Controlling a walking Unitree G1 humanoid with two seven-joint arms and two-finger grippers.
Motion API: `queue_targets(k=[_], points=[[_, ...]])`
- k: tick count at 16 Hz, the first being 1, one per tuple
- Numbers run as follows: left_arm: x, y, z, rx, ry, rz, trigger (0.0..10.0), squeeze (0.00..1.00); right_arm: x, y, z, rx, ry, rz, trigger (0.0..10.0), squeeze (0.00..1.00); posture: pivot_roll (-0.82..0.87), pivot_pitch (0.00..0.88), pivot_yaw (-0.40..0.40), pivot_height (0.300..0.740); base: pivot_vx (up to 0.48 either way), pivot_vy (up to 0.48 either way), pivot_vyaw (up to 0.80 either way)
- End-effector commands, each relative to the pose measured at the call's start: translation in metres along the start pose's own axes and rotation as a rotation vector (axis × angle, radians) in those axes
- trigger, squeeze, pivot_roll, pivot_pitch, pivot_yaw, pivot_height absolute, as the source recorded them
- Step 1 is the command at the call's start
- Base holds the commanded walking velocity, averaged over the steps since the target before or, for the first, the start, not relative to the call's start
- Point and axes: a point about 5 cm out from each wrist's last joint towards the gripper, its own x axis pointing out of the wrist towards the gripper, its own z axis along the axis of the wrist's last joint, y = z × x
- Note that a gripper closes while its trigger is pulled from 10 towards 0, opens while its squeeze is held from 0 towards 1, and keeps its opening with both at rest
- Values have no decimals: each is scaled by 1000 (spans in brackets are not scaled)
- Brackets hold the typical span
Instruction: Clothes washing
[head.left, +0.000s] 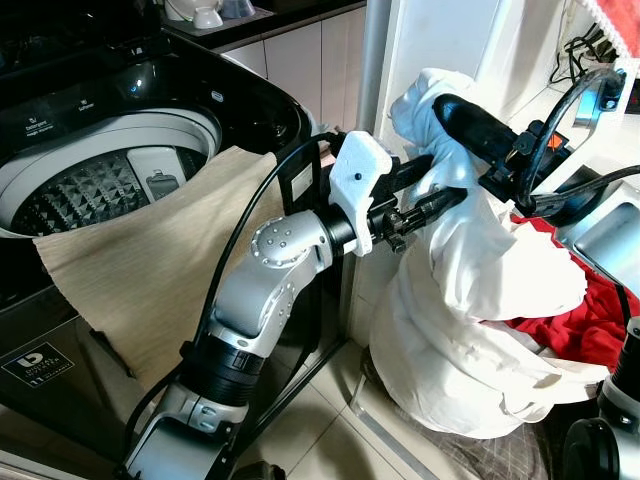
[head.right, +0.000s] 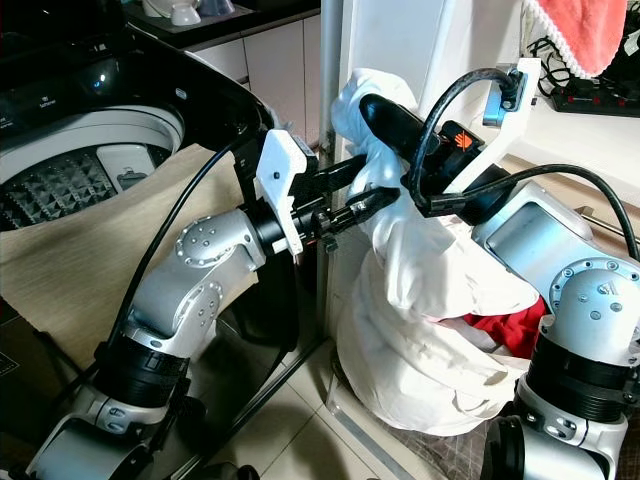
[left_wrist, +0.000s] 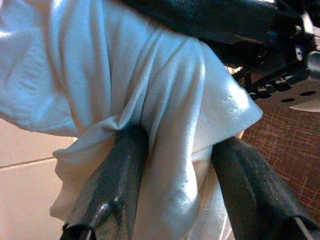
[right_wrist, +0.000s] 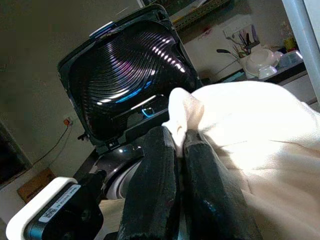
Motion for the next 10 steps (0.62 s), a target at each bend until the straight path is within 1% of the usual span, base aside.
queue_targets(k=[1, 7, 9, 10], points=[[-2, -2, 2, 4, -11, -17, 0, 0, 1, 10, 2, -21, -3, 47, 0, 0, -174, 0, 51, 740, 0, 0, 0], [-3, 2, 4, 3, -16, -6, 0, 0, 1, 9, 2, -25, 1, 42, 0, 0, -172, 0, 55, 740, 0, 0, 0], [-3, 4, 5, 5, -23, 17, 0, 0, 1, 9, 2, -31, 1, 37, 0, 0, -174, 0, 55, 740, 0, 0, 0], [-4, 9, 7, 9, -35, 50, 0, 0, 1, 10, 2, -38, -2, 40, 0, 0, -174, 0, 55, 740, 0, 0, 0]])
